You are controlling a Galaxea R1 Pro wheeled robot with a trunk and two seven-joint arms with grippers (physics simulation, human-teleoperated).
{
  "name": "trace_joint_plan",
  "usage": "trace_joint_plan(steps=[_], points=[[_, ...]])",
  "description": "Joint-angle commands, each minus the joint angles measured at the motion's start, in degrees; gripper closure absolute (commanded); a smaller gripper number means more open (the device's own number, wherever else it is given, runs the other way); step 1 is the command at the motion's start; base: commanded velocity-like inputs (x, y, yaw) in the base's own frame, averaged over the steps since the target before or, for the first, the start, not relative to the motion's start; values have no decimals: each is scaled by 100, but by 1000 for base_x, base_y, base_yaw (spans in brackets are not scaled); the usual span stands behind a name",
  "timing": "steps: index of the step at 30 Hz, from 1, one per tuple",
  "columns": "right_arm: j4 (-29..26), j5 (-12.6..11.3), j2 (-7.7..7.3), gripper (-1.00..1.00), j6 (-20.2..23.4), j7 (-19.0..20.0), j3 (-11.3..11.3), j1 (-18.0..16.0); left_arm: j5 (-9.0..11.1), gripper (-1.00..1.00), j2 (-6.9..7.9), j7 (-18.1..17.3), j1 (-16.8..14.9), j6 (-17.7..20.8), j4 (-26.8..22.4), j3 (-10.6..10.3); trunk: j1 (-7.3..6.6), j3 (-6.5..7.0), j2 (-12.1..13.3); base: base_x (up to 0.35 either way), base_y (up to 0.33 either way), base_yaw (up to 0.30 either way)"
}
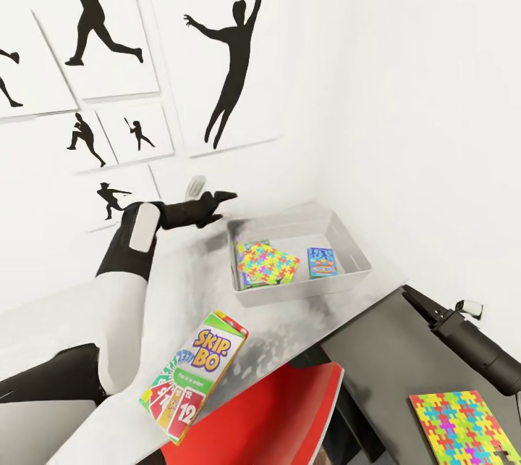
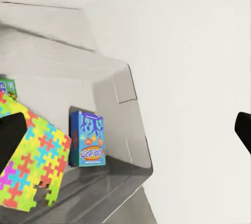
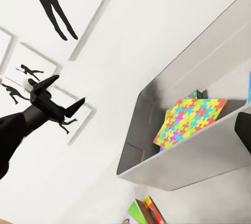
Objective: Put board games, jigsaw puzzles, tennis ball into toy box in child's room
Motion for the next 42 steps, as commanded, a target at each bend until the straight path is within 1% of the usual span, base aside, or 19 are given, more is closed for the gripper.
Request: trace_joint_plan(steps=[1, 3, 4, 7, 8, 9, 10, 12, 13, 14, 15, 16, 17, 18, 20, 22, 23, 28, 42], points=[[0, -6, -1, -100, 28, 11, -3, -4, -25, -100, 188, -59, -4, 57, -45, 63, 3, -11, -11, 0, 0, 0], [0, -7, -1, -100, 28, 11, -3, -4, 107, -100, 627, -67, 7, 67, -89, 86, 3, -11, -11, 0, 0, 0], [0, -8, -1, -100, 28, 11, -2, -7, 240, -100, 881, -69, 20, 67, -100, 83, 3, -11, -11, 0, 0, 0], [0, -5, -1, -100, 22, 11, -1, -4, 843, -100, 1698, -85, 179, 67, -96, 71, 3, -11, -11, 0, 0, 0], [0, -5, -1, -100, 22, 11, -1, -4, 964, -100, 1836, -102, 258, 67, -95, 68, 3, -11, -11, 0, 0, 0], [0, -4, -1, -100, 21, 11, -1, -3, 1201, -100, 2110, -164, 450, 67, -95, 59, 3, -11, -11, 0, 0, 0], [0, -4, 1, -100, 21, 11, -1, -3, 1317, -100, 2242, -214, 560, 67, -94, 55, 3, -11, -11, 0, 0, 0], [-2, -4, 5, -100, 18, 11, 0, -4, 1701, -100, 2751, -566, 1058, 67, -94, 45, 3, -11, -11, 0, 0, 0], [-4, -6, 6, -100, 15, 11, 0, -3, 1813, -100, 2984, -831, 1331, 67, -94, 43, 3, -11, -11, 0, 0, 0], [-5, -5, 7, -100, 13, 11, 0, -3, 1849, -100, 3087, -987, 1466, 67, -94, 40, 3, -11, -11, 0, 0, 0], [-7, -5, 7, -100, 9, 11, 3, -5, 1894, -100, 3257, -1326, 1728, 67, -94, 37, 3, -11, -11, 0, 0, 0], [-7, -4, 7, -100, 6, 11, 5, -5, 1908, -100, 3378, -1691, 1982, 67, -90, 34, 3, -11, -11, 0, 0, 0], [-8, -4, 9, -100, 5, 11, 6, -4, 1910, -100, 3460, -2023, 2221, 67, -88, 36, 3, -11, -11, 0, 0, 0], [-8, -6, 11, -100, 2, 11, 7, -4, 1910, -100, 3487, -2169, 2337, 61, -86, 37, 3, -11, -11, 0, 0, 0], [-9, -7, 14, -100, -3, 11, 8, -3, 1891, -100, 3549, -2553, 2758, 39, -80, 30, 3, -11, -11, 0, 0, 0], [-9, -5, 16, -100, -7, 11, 8, -4, 1849, -100, 3551, -2676, 2995, 23, -78, 24, 3, -11, -11, 0, 0, 0], [-9, -6, 18, -100, -11, 11, 8, -3, 1768, -100, 3548, -2740, 3123, 6, -79, -15, 3, -8, -11, 0, 0, -34], [-9, 2, 43, -100, -25, 18, 15, -2, 1553, -100, 3550, -2850, 3234, -36, -106, -190, 3, 19, -11, 0, 0, -108], [-18, 5, 87, -100, -33, 19, 43, -2, 1502, -100, 3584, -2903, 3279, -167, -150, -220, 3, 117, -11, -60, 68, -168]])
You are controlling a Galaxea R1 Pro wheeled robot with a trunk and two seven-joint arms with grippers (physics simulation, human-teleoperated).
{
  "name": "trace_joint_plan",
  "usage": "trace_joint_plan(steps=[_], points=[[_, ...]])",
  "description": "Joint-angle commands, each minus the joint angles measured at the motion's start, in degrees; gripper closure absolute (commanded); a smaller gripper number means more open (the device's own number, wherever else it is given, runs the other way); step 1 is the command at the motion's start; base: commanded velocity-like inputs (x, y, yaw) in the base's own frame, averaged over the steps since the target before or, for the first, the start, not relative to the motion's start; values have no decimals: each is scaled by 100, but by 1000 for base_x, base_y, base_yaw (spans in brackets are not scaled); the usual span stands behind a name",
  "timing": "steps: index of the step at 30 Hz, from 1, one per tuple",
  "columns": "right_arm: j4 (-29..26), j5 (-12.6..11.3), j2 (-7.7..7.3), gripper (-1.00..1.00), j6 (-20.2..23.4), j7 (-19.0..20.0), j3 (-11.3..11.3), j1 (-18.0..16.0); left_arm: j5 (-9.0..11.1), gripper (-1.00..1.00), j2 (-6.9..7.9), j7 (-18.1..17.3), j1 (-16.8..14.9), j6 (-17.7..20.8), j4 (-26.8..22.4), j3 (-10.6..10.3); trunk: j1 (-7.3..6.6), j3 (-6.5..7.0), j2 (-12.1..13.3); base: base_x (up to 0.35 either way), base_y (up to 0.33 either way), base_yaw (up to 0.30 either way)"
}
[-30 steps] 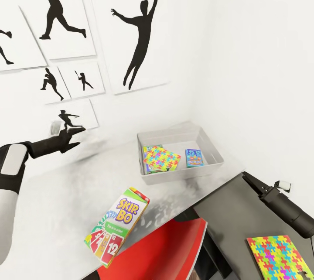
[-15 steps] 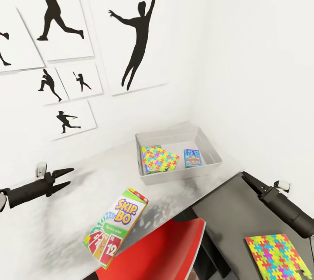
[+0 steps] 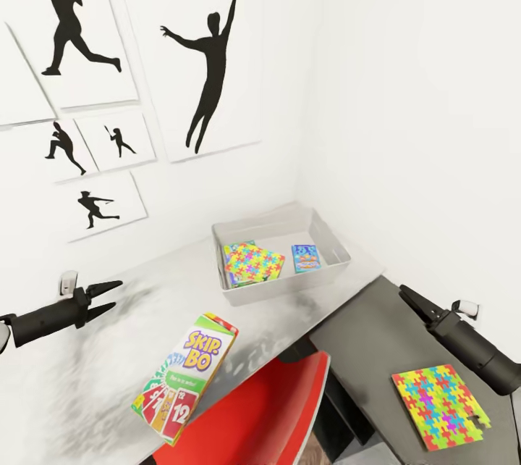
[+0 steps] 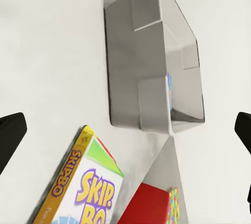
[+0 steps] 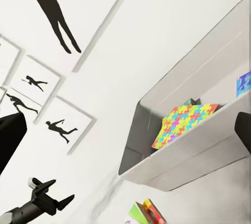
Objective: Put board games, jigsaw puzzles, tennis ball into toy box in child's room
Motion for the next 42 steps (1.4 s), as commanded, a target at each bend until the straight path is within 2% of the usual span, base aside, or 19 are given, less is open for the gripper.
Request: trace_joint_plan(steps=[1, 25, 35, 42], points=[[0, -8, 0, -100, 29, 10, -6, -6, -20, -100, 1, -29, 0, 18, -4, 6, 3, -8, -11, -14, 15, -57], [-3, -8, 0, -100, 29, 15, -3, -6, -15, -100, -5, -29, 10, -57, -22, -6, 3, 0, -11, -31, 1, -9], [0, -8, 3, -100, 29, 11, -3, -6, -18, -100, 4, -32, 13, -58, -22, 8, 3, 50, -11, -271, -26, -199], [-2, -8, 8, -100, 29, 18, -3, -6, -23, -100, 11, -37, 17, -60, -22, 31, 3, 97, -11, -73, -21, -219]])
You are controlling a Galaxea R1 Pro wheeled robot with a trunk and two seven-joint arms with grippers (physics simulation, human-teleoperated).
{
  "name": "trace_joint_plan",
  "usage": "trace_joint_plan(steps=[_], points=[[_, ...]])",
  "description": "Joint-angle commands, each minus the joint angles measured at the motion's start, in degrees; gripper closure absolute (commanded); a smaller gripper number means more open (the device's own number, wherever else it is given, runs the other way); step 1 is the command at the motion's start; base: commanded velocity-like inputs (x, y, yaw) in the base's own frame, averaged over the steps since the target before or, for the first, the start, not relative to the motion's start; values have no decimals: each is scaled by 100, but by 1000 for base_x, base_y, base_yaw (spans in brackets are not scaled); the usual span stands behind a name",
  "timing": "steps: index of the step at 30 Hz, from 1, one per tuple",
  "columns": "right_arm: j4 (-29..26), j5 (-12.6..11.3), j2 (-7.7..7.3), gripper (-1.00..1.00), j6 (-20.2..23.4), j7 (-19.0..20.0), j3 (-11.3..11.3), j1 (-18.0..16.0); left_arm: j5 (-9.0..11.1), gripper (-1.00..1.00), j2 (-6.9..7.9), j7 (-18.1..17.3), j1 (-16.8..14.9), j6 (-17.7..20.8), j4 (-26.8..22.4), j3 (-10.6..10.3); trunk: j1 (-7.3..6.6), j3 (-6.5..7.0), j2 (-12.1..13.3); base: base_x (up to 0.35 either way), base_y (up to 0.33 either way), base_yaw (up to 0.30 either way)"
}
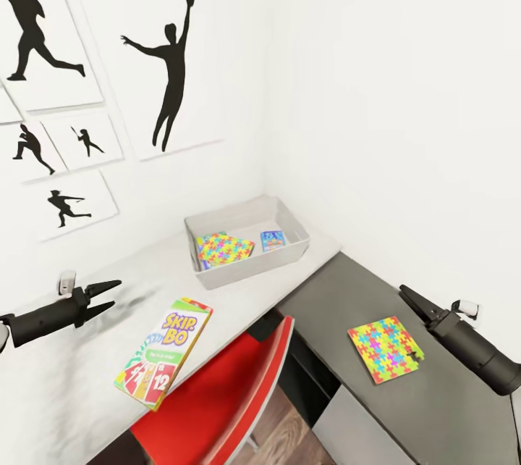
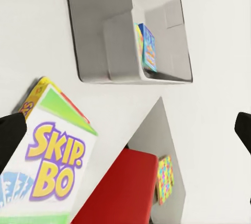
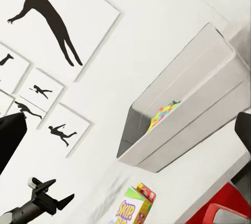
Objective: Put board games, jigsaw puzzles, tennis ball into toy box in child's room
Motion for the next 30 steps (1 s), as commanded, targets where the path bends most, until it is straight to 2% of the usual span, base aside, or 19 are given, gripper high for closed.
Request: trace_joint_plan(steps=[1, 25, 30], points=[[1, -8, 1, -100, 29, 10, -4, -7, -18, -100, 1, -27, -3, 20, 0, 10, 3, -3, -11, -15, -4, -211], [9, -8, 2, -100, 26, 53, -4, 13, -18, -100, 11, -40, -3, -78, 0, 33, 3, 175, -11, 4, 0, -208], [12, -8, 2, -100, 21, 55, -4, 19, -19, -100, 11, -203, 4, -104, 0, 32, 3, 212, -11, 0, 0, -207]])
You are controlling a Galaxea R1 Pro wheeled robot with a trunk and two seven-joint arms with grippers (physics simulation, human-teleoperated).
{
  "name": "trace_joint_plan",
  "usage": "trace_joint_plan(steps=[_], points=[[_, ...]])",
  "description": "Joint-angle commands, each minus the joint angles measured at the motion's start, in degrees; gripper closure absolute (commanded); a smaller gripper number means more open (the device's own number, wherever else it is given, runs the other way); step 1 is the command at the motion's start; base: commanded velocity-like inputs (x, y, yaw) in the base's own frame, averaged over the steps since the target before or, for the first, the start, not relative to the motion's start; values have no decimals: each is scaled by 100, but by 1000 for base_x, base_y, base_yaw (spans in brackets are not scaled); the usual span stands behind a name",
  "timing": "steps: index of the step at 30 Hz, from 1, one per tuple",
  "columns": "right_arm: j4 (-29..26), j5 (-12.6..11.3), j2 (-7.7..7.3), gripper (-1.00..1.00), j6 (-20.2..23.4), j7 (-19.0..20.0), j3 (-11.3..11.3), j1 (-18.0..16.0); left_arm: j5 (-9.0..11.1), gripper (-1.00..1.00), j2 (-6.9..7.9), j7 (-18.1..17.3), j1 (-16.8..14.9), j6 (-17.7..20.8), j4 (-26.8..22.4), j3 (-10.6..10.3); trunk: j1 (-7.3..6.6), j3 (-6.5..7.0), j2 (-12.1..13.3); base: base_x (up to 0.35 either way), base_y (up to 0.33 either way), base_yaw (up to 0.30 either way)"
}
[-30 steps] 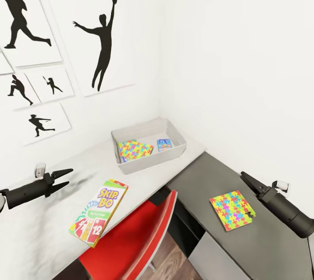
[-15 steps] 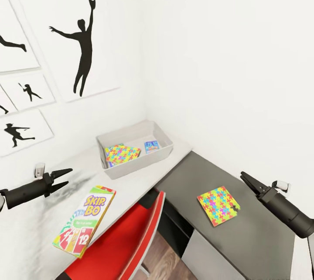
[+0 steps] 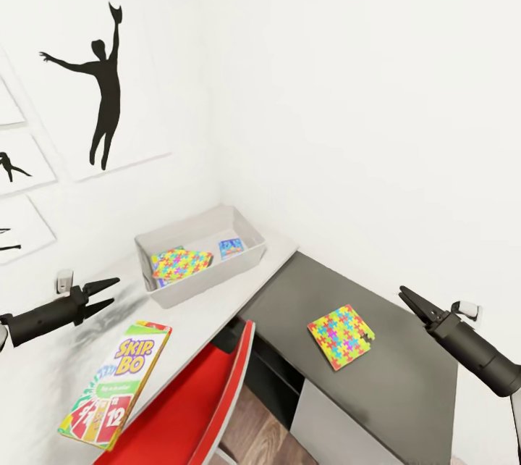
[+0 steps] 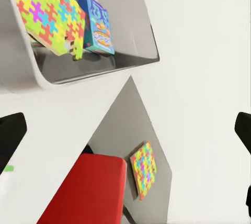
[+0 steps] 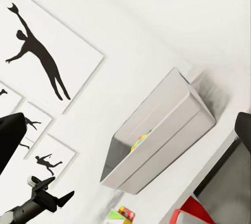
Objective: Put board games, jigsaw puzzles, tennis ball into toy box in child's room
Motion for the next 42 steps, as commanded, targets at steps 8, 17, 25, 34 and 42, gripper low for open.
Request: trace_joint_plan(steps=[8, 17, 25, 34, 42], points=[[0, -8, 0, -100, 29, 10, -4, -6, -20, -100, 1, -83, -2, 18, 0, 8, 4, 49, -11, 0, 0, -207], [5, -8, 0, -100, 28, 10, -5, -6, -22, -100, 1, -86, -2, 18, 0, 6, 4, 116, -11, 0, 0, -207], [7, -8, -5, -100, 28, 10, -9, -6, -17, -100, 1, -86, -2, 12, 0, 2, 4, 176, -11, 0, -2, -207], [8, -8, -7, -100, 33, 10, -12, -6, -16, -100, 1, -86, -2, 9, 0, 2, 4, 243, -11, -30, -182, -208], [8, -8, -7, -100, 31, 10, -12, -6, -18, -100, 1, -86, -2, 9, 0, 0, 4, 303, -11, -2, -38, -208]])
